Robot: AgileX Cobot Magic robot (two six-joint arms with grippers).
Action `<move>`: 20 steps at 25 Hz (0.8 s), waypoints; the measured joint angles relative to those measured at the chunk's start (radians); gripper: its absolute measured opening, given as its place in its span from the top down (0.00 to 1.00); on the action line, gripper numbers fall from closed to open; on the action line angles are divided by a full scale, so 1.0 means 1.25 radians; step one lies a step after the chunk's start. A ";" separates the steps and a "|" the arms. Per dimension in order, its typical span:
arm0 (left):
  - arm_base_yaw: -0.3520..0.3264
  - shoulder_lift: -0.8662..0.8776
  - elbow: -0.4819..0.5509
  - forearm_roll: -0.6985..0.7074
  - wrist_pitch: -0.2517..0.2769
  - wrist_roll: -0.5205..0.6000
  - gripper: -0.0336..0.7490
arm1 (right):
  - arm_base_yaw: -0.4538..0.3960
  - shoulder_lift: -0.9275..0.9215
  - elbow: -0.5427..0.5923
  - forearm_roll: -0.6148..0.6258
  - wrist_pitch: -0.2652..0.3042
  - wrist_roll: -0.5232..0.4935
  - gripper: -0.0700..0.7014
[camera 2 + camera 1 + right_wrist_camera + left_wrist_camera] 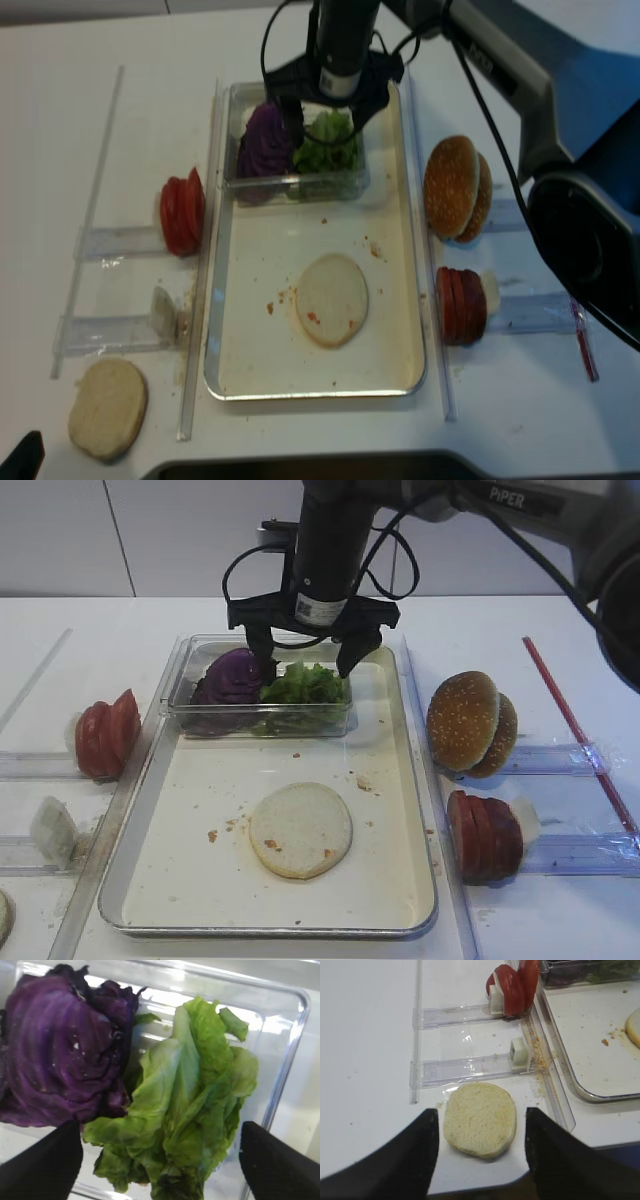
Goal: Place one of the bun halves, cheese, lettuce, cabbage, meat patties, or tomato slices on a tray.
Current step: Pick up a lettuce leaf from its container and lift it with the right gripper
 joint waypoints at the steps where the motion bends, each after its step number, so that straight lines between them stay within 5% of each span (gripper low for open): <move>1: 0.000 0.000 0.000 0.000 0.000 0.000 0.50 | 0.000 0.002 0.000 0.000 0.000 0.000 0.08; 14: 0.000 -0.001 0.000 0.000 0.000 0.000 0.50 | 0.001 0.045 -0.003 0.006 -0.006 0.001 0.08; 20: 0.000 -0.001 0.000 0.000 0.000 0.000 0.50 | 0.001 0.056 -0.004 0.007 -0.008 0.001 0.19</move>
